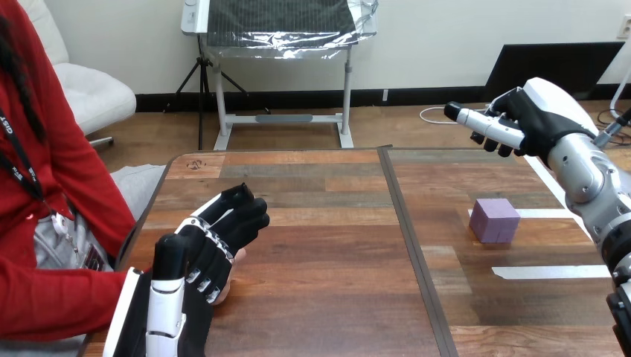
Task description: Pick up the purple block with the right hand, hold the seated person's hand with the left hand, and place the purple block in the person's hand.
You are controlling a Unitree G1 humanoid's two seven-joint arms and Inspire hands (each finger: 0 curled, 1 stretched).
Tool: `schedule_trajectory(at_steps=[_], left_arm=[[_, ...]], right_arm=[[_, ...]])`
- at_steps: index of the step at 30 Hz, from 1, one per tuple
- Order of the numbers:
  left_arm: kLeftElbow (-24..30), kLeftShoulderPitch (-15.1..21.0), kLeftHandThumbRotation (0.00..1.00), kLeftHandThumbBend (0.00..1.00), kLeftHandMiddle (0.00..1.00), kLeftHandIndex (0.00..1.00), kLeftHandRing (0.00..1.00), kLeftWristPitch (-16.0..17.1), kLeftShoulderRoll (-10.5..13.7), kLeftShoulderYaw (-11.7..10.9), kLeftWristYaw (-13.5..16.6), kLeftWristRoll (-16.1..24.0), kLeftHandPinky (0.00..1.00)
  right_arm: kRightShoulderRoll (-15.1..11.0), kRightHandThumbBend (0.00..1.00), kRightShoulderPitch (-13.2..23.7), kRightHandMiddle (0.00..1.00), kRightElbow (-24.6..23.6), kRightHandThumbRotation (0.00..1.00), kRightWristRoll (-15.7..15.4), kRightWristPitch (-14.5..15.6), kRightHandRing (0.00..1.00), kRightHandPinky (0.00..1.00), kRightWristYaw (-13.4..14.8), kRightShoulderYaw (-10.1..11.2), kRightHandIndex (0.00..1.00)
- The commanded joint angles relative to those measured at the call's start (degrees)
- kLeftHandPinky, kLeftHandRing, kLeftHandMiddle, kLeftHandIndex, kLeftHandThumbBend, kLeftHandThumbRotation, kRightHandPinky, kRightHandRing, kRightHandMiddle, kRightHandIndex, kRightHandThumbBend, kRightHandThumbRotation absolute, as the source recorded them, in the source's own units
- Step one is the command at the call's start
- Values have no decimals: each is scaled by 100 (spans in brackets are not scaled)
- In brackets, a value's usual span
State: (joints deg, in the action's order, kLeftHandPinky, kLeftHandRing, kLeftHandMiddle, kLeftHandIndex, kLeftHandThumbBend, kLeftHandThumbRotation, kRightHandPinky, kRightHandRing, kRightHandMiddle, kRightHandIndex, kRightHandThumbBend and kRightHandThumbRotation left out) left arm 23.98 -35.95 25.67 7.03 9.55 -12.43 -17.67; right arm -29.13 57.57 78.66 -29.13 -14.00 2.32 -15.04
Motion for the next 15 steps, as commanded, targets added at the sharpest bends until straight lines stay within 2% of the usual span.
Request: schedule_trajectory(at_steps=[1, 9, 15], left_arm=[[50, 195, 100, 52, 79, 78, 80, 11, -118, -37, -35, -63, 86], [86, 169, 100, 53, 78, 78, 80, -30, -118, -38, -10, -48, 86], [84, 166, 100, 53, 78, 78, 79, -6, -130, -40, -11, -35, 85]], right_arm=[[-68, 73, 371, 56, -157, 99, -18, 177, 52, 50, -127, -18, 55], [-79, 78, 334, 65, -153, 100, -240, 337, 62, 57, -369, -233, 65], [-59, 85, 280, 70, -122, 100, -277, 488, 67, 59, -612, -254, 70]])
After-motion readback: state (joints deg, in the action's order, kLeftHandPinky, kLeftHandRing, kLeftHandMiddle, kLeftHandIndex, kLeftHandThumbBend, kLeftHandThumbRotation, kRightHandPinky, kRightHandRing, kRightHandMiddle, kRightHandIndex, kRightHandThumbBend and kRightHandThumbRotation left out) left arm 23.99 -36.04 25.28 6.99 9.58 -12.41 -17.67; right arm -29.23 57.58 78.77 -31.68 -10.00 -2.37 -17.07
